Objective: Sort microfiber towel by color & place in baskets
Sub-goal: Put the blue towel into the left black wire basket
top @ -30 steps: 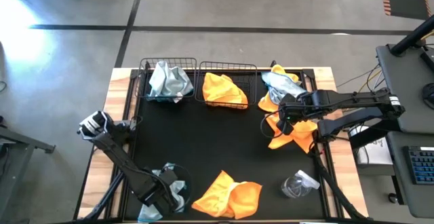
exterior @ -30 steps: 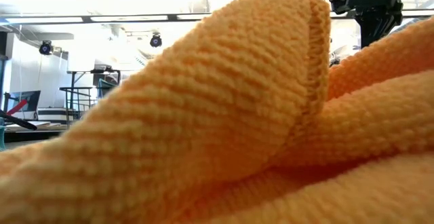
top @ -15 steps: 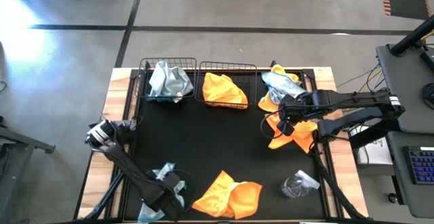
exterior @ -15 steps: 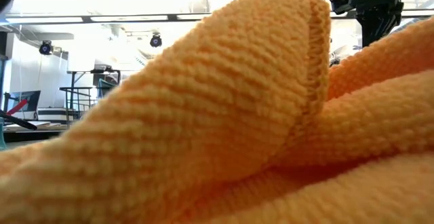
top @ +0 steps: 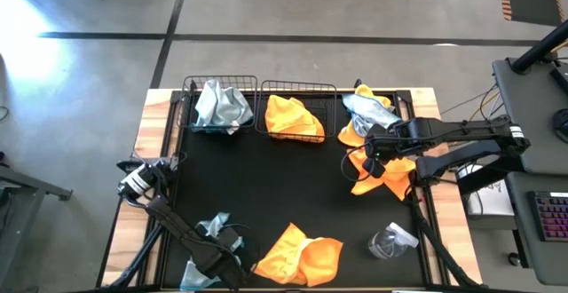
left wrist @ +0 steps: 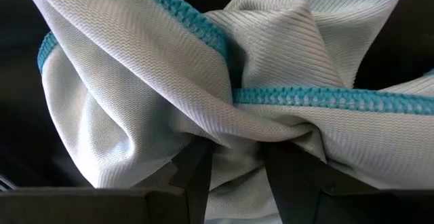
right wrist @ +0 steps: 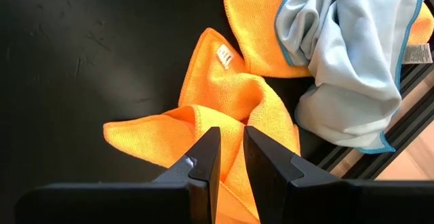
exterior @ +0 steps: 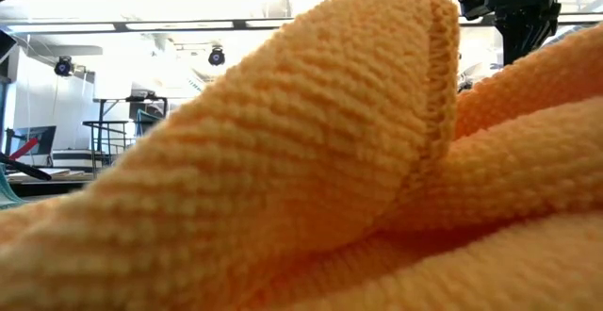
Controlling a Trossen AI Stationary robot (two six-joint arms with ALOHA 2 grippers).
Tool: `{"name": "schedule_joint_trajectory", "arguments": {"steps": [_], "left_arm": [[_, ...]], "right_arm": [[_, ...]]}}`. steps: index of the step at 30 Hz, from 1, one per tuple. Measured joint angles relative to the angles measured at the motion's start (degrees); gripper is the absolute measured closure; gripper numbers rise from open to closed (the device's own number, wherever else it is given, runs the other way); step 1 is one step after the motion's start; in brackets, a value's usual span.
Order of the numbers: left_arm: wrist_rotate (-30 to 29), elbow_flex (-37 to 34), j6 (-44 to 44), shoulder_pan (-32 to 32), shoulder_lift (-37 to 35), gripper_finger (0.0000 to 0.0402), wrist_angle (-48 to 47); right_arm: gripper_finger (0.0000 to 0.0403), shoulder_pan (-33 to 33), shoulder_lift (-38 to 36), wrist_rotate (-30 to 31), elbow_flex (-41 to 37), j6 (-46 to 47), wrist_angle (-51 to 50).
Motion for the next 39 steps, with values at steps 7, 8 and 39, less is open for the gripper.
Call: {"name": "schedule_joint_trajectory", "arguments": {"steps": [7,8,39], "left_arm": [[-1.2,-0.1,-0.1,-0.1,-0.4,0.0284,0.1],[-1.3,-0.1,-0.1,-0.1,-0.4,0.0287,0.1],[-3.9,10.8,-1.9,-0.2,0.1,0.0398,-12.2]], "right_arm": [[0.0344,0.0,0.0,0.0,0.0,0.2,0.0],[0.0344,0.0,0.0,0.0,0.0,0.5,0.0],[0.0344,0.0,0.0,0.0,0.0,0.6,0.2]]}}
